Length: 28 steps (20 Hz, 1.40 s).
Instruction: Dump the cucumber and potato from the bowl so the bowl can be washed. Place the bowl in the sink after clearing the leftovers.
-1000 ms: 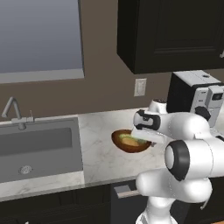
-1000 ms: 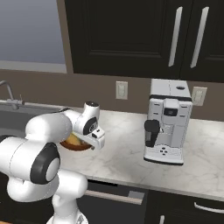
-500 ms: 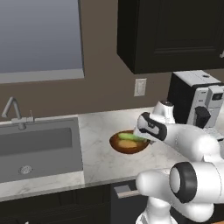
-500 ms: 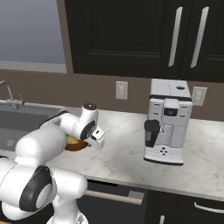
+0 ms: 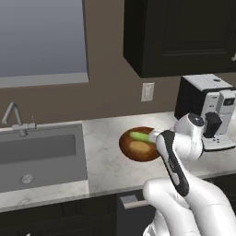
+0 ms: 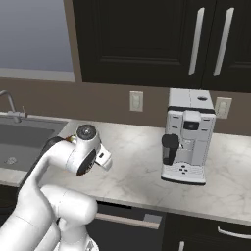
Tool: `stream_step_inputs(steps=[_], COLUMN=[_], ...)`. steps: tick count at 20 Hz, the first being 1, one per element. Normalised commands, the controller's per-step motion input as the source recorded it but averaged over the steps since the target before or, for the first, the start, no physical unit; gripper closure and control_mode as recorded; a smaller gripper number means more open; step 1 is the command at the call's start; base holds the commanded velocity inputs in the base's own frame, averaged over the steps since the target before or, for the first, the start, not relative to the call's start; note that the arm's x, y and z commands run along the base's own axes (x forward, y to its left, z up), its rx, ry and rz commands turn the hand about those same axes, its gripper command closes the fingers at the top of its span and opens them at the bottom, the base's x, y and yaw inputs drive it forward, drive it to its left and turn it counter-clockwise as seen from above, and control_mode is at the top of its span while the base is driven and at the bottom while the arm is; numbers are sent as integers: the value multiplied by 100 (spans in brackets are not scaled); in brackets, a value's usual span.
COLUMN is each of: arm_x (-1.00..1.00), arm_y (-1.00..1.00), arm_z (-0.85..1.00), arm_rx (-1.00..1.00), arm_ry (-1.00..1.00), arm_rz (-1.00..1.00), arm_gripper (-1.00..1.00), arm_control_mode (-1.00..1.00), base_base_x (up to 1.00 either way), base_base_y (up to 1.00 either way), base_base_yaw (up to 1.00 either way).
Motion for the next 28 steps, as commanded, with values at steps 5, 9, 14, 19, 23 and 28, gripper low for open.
stream_step_inputs(steps=[5,9,14,19,23,28], arm_x=[-60,-61,-47,-6,0,-24], arm_y=[0,-1,-15,0,0,0], arm_z=[92,100,100,76,0,-4], arm_rx=[1,7,10,3,0,0], arm_ry=[-13,2,22,29,0,0], arm_rz=[-7,-2,0,-1,0,0], arm_gripper=[100,100,100,100,100,100], arm_control_mode=[-100,-100,-100,-100,-100,-100], base_base_x=[0,0,0,0,0,0], base_base_y=[0,0,0,0,0,0], base_base_yaw=[0,0,0,0,0,0])
